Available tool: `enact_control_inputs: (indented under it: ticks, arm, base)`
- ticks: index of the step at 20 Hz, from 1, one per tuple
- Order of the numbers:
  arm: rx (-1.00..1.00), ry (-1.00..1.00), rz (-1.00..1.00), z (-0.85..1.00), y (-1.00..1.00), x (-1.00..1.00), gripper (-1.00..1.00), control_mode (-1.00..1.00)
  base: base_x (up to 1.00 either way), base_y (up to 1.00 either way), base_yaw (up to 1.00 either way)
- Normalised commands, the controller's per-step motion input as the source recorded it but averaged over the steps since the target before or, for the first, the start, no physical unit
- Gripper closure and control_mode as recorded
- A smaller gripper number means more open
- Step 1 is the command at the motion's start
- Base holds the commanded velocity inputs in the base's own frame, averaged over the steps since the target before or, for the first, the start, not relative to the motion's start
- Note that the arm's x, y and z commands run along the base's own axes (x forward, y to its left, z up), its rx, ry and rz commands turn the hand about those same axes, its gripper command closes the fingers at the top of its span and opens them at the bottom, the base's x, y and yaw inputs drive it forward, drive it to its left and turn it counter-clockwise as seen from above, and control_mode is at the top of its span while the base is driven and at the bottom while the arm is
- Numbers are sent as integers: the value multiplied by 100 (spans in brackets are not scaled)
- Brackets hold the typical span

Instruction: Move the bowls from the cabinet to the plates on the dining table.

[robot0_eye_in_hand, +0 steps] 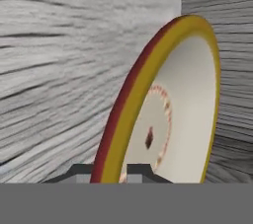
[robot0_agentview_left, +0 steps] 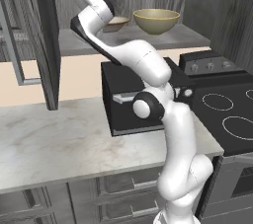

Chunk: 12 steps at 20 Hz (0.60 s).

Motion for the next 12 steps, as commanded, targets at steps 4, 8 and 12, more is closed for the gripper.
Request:
enact_control_inputs:
  ticks: [4, 8, 12]
  arm:
    - [0, -3, 1, 0, 0, -3, 100, -100]
    - [0, -5, 6, -2, 0, -22, 100, -100]
    - [0, -6, 9, -3, 0, -40, 100, -100]
  base:
    - [0, 0, 0]
    - [0, 0, 0]
    - [0, 0, 0]
